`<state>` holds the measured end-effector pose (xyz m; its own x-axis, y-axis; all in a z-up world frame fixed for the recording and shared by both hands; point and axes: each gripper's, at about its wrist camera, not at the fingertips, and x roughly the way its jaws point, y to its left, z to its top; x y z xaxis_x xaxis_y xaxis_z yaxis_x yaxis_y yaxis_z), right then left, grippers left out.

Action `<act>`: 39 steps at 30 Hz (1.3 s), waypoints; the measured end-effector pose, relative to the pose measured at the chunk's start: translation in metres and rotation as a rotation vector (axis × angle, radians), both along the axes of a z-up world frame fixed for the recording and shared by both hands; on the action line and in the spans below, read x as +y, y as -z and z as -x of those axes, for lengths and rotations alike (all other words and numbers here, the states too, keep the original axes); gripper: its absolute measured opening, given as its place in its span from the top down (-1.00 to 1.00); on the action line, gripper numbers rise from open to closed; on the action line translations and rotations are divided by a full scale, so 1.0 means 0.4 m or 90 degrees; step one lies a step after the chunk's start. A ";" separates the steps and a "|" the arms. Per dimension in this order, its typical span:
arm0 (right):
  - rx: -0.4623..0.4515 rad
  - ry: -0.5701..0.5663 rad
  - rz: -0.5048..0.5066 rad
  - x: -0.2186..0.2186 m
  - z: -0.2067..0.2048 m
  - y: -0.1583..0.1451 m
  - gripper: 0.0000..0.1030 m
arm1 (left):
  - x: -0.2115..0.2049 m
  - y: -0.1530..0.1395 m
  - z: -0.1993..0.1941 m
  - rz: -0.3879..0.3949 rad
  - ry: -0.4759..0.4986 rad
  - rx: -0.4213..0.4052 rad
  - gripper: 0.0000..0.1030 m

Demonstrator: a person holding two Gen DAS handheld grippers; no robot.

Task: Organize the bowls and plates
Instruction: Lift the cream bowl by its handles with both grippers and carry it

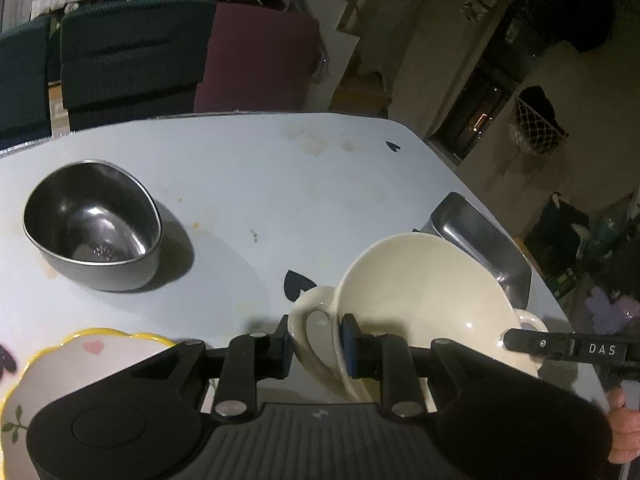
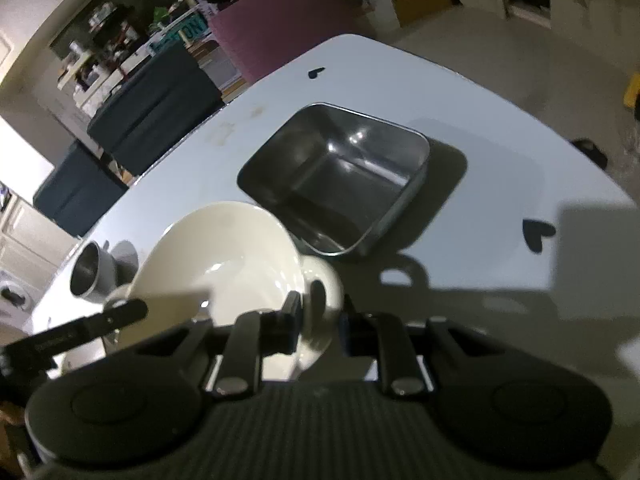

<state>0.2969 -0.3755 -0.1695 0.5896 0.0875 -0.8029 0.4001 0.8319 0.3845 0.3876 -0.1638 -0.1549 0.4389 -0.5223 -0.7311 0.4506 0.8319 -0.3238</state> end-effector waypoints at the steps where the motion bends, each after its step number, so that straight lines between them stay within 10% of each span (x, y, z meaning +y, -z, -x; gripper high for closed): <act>1: 0.000 -0.006 0.011 0.005 -0.001 -0.002 0.53 | -0.001 -0.001 0.002 -0.001 0.000 -0.002 0.49; 20: -0.025 -0.045 0.091 0.035 0.032 -0.066 0.49 | 0.026 -0.098 0.086 -0.006 -0.014 -0.049 0.48; 39: -0.116 -0.146 0.059 0.230 0.143 -0.201 0.48 | 0.294 -0.289 0.337 -0.039 -0.118 -0.123 0.47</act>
